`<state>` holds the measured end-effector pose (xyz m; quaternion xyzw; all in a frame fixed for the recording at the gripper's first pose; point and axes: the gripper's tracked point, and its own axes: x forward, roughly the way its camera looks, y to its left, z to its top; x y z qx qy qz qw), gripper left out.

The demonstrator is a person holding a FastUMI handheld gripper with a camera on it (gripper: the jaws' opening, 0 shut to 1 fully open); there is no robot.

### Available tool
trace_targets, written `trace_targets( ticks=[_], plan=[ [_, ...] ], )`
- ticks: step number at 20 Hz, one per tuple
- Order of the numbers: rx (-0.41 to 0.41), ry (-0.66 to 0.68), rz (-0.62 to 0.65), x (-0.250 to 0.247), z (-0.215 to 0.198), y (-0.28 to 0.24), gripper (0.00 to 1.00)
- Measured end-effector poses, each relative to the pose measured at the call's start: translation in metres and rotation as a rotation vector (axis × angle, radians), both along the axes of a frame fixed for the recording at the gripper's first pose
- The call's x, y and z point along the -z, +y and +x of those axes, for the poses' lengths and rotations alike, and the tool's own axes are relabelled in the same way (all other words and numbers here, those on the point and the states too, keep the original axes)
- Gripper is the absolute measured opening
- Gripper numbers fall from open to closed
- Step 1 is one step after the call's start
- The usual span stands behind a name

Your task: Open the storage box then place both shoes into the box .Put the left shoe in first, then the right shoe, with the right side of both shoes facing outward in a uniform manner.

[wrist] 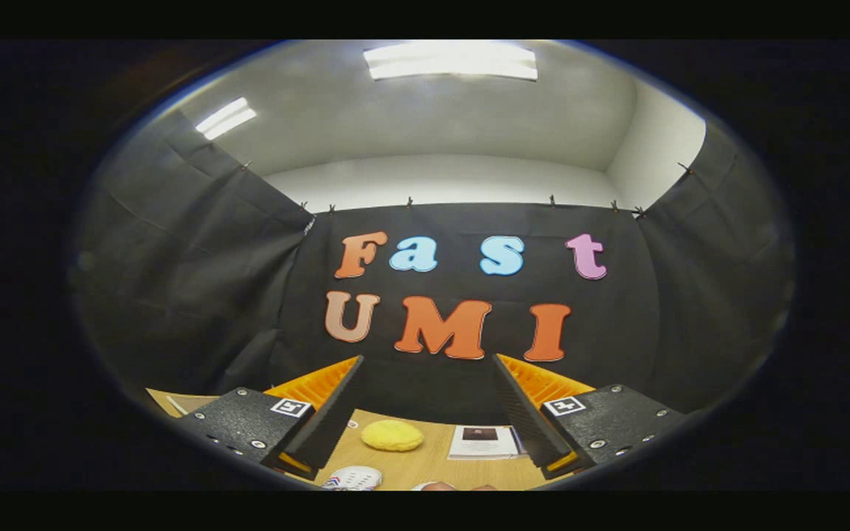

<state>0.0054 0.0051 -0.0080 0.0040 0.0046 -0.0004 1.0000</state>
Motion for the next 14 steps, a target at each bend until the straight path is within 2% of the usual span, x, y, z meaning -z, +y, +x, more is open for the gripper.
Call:
trace_targets(
  ticks=[8,14],
  plan=[
    [-0.033,0.037,0.049,0.02,0.004,0.018,0.99],
    [-0.117,0.14,0.085,0.056,0.007,0.057,0.99]
  ],
)
